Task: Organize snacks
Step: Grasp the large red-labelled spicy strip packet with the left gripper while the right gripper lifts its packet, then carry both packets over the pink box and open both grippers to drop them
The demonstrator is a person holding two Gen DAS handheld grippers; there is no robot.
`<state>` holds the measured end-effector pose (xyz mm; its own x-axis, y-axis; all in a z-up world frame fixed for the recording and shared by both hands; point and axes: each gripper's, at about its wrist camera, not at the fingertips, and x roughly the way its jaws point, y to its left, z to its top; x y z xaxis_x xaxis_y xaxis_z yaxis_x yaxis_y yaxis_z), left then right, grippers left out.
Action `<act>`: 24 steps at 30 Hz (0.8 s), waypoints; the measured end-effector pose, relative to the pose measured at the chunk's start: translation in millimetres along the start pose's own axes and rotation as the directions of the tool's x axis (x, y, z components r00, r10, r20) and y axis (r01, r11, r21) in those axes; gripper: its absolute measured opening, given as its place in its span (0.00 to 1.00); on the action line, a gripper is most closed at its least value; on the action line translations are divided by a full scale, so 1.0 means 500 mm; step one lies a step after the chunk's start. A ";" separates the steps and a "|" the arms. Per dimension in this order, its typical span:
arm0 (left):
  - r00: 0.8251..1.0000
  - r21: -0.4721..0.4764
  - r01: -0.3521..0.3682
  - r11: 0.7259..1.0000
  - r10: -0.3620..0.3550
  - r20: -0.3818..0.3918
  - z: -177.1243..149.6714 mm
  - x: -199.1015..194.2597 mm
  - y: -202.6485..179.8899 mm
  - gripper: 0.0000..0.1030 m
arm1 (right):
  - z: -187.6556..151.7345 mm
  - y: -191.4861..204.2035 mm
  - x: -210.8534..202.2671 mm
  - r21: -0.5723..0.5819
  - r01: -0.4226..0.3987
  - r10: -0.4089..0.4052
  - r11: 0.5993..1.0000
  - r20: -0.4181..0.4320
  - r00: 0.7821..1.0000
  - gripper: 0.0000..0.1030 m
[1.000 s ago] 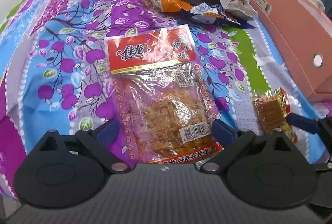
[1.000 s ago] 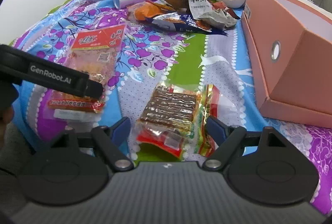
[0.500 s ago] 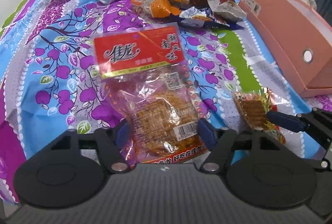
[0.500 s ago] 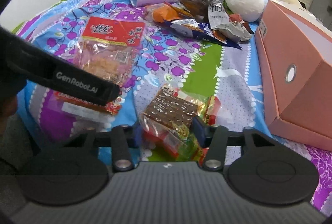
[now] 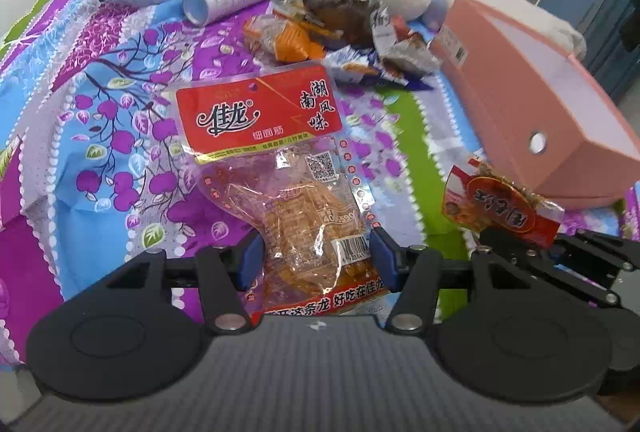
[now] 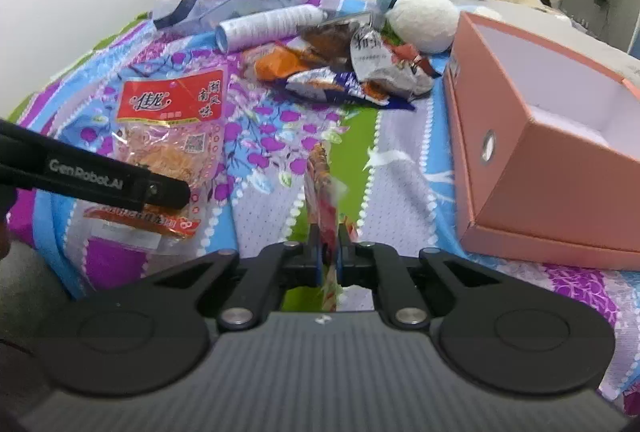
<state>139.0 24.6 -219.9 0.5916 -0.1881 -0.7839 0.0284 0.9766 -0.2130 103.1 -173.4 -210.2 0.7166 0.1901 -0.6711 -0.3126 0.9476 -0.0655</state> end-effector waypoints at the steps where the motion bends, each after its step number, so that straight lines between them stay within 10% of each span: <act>1: 1.000 -0.001 0.006 1.000 -0.006 0.007 0.002 -0.008 -0.002 0.60 | 0.002 -0.001 -0.004 0.004 0.003 -0.003 1.000 0.007 1.000 0.09; 24: 0.973 0.037 0.191 0.981 -0.194 0.128 0.046 -0.215 -0.098 0.60 | 0.065 -0.055 -0.218 0.169 0.049 -0.081 0.984 0.185 0.979 0.09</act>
<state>92.3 -0.9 -111.8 0.6733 -0.3593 -0.6461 0.1706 0.9259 -0.3371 53.9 -211.6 -111.3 0.8424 0.1573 -0.5154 -0.1674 0.9855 0.0272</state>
